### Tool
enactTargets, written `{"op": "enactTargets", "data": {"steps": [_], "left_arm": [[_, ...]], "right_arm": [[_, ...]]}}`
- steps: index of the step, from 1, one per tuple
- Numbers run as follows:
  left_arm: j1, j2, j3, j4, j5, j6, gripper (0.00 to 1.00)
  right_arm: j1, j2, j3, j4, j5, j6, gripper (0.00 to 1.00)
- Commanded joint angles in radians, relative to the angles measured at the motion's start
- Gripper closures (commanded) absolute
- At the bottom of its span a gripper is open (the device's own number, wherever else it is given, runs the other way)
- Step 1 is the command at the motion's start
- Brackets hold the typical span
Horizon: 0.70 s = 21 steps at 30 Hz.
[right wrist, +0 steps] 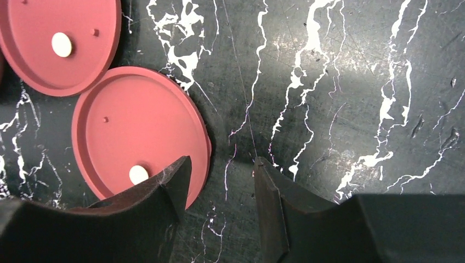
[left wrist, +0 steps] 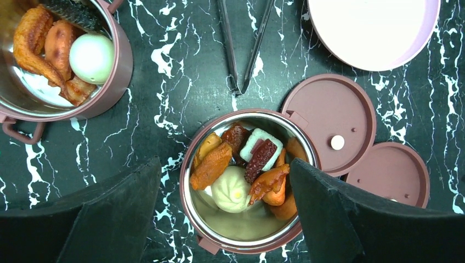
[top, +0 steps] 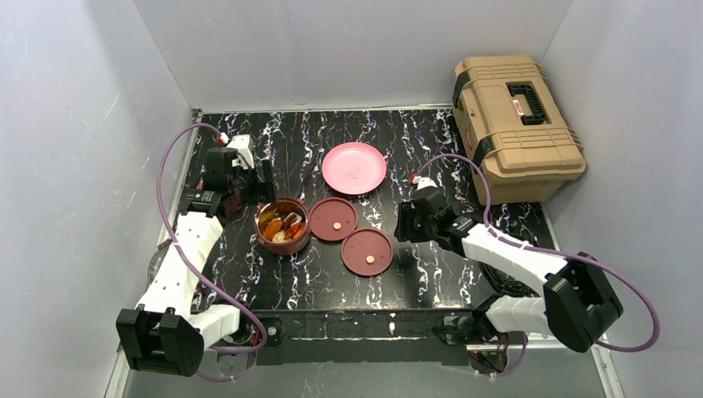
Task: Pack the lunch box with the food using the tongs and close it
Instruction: Move the packing box to the center of the board, then pick up the box lid from the center of the board.
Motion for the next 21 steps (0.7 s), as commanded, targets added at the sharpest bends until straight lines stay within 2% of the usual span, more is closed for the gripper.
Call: {"op": "enactTargets", "data": {"steps": [1,8,21], "left_arm": [[0.002,-0.040,-0.009,0.011,-0.027,-0.016,0.14],[0.003,-0.028,-0.007,0.002,-0.014,-0.027,0.14],[0.003,-0.015,-0.006,-0.005,-0.016,-0.031,0.14]], "right_arm": [[0.042,0.036,0.061,-0.004,0.070,0.035,0.46],[0.127,0.141,0.106,-0.007,0.125,0.057,0.49],[0.179,0.225,0.126,-0.009,0.164,0.083,0.55]]}}
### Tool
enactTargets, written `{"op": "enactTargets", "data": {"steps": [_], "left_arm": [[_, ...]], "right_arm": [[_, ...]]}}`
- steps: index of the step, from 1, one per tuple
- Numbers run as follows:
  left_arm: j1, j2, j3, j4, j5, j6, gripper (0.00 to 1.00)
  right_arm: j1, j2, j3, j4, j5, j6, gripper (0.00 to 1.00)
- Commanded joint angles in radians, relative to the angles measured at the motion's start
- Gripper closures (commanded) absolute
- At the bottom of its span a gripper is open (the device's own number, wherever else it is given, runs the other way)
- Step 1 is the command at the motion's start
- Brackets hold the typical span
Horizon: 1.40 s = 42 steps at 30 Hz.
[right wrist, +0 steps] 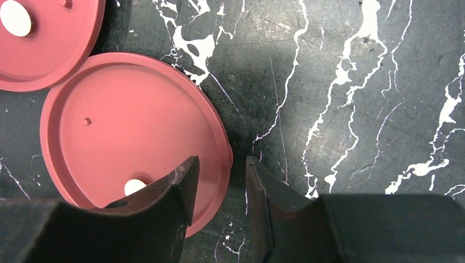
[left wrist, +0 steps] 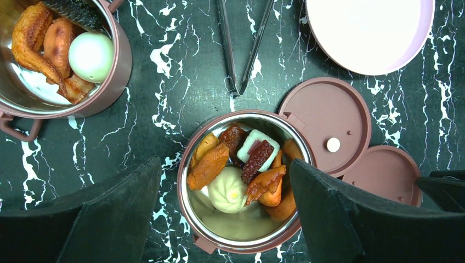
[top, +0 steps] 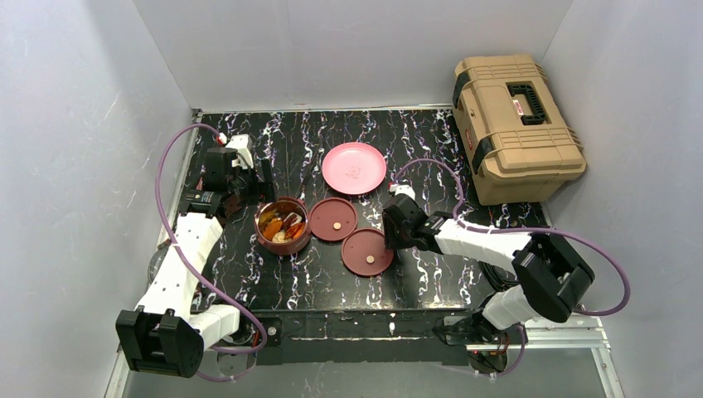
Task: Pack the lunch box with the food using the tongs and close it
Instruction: Pick up the box lid from the center of the board.
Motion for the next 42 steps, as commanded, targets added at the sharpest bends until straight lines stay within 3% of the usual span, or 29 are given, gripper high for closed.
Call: {"op": "enactTargets", "data": {"steps": [1,22,27,33,37,42], "left_arm": [[0.003,-0.004,-0.006,-0.007,-0.007,-0.006,0.14],[0.003,0.013,0.000,-0.023,-0.005,-0.012,0.14],[0.002,0.028,0.005,-0.035,0.023,-0.024,0.12],[0.028,0.041,-0.001,-0.032,0.088,-0.049,0.12],[0.032,0.020,-0.032,-0.026,0.133,-0.060,0.16],[0.040,0.055,-0.031,-0.080,0.082,-0.052,0.33]], "right_arm": [[0.016,0.021,0.042,0.005,0.039,0.025,0.56],[0.031,0.071,0.041,0.011,0.044,0.028,0.66],[0.034,0.062,0.043,-0.002,0.077,0.032,0.82],[0.034,-0.049,0.031,-0.075,0.235,0.050,0.99],[0.034,-0.138,0.027,-0.116,0.301,0.049,0.99],[0.034,-0.231,0.030,-0.121,0.314,0.030,0.99]]}}
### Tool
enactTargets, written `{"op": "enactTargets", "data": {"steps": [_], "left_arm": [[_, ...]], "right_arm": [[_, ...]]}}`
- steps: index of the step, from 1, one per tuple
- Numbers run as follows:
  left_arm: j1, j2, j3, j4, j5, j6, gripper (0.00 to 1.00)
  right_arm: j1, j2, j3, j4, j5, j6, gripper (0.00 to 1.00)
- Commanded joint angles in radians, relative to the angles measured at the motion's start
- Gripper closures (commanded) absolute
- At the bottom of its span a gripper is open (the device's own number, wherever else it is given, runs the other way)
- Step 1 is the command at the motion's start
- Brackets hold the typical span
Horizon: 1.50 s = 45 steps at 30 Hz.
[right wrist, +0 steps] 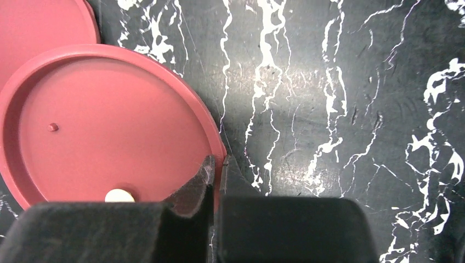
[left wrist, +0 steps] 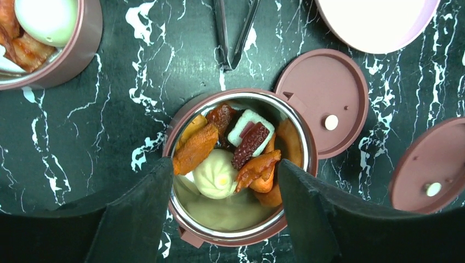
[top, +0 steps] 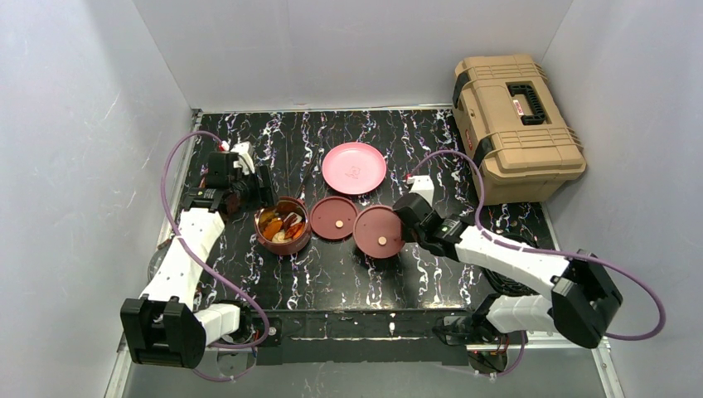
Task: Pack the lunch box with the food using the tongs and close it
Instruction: Pick up the box lid from the center of the board, then move the packing box to the center of the board.
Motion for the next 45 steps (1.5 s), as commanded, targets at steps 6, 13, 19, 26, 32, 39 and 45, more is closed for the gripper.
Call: {"op": "enactTargets", "data": {"steps": [6,13,19,26,32,39,45], "left_arm": [[0.027,0.072,0.023,-0.103,-0.053,0.028,0.47],[0.031,0.117,0.032,-0.129,-0.093,0.059,0.53],[0.037,0.152,0.042,-0.129,-0.076,0.082,0.64],[0.036,0.192,0.052,-0.135,-0.059,0.106,0.72],[0.037,0.209,0.055,-0.132,-0.021,0.125,0.82],[0.035,0.206,0.038,-0.096,0.111,0.136,0.89],[-0.002,0.208,0.031,-0.080,0.162,0.127,0.90]], "right_arm": [[0.004,-0.089,0.061,0.007,-0.014,-0.018,0.99],[0.004,-0.059,0.081,0.012,-0.045,-0.032,0.99],[0.004,-0.050,0.080,0.024,-0.081,-0.040,0.99],[0.004,-0.049,0.081,0.024,-0.089,-0.041,0.99],[0.004,-0.048,0.080,0.030,-0.114,-0.042,0.99],[0.004,-0.039,0.091,0.036,-0.133,-0.043,0.99],[0.004,-0.036,0.123,0.035,-0.145,-0.042,0.99]]}}
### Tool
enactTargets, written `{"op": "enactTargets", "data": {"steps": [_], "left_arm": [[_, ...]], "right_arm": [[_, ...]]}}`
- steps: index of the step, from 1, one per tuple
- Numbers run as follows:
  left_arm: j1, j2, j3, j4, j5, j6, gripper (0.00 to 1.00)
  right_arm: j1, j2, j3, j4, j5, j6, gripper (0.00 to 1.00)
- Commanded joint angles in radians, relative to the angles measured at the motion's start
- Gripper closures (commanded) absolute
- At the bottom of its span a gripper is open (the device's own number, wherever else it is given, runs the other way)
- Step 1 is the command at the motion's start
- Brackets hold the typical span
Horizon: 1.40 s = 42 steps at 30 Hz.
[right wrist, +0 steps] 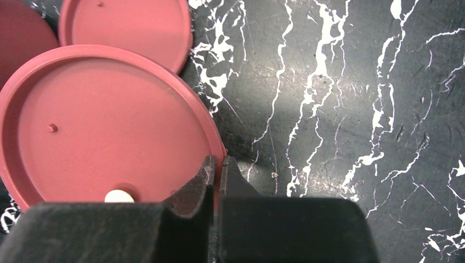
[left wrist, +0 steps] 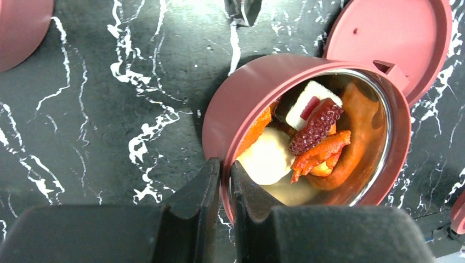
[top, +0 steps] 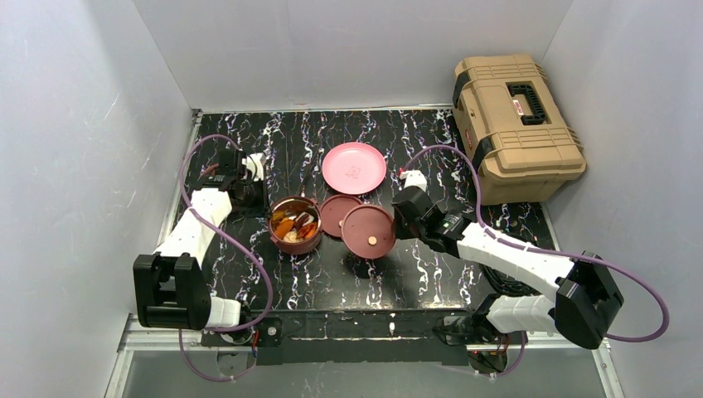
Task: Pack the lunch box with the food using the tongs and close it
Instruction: Move the packing box to the center of the board, then close the box lid on the packing box.
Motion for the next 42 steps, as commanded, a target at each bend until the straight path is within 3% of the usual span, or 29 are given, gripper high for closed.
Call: {"op": "enactTargets", "data": {"steps": [1,12,19,25,32,35,42], "left_arm": [[-0.040,-0.001,0.008,0.014,0.095,0.000,0.90],[-0.118,0.014,0.016,0.026,0.226,-0.017,0.83],[-0.119,-0.089,0.008,0.028,-0.005,-0.045,0.71],[-0.118,-0.233,-0.046,0.090,-0.133,-0.077,0.46],[-0.117,-0.309,-0.065,0.116,-0.090,-0.108,0.23],[-0.118,-0.335,-0.072,0.128,-0.025,-0.139,0.19],[-0.117,-0.379,-0.097,0.127,-0.019,-0.116,0.14]], "right_arm": [[0.004,-0.002,0.078,0.034,-0.014,-0.001,0.99],[0.004,0.084,0.195,0.041,-0.054,-0.008,0.99],[0.008,0.176,0.287,0.025,-0.090,-0.007,0.99],[0.021,0.261,0.376,0.001,-0.118,-0.004,0.99],[0.052,0.371,0.499,-0.088,-0.103,-0.001,0.99],[0.078,0.429,0.562,-0.150,-0.057,0.003,0.99],[0.112,0.517,0.660,-0.235,-0.008,0.019,0.99]]}}
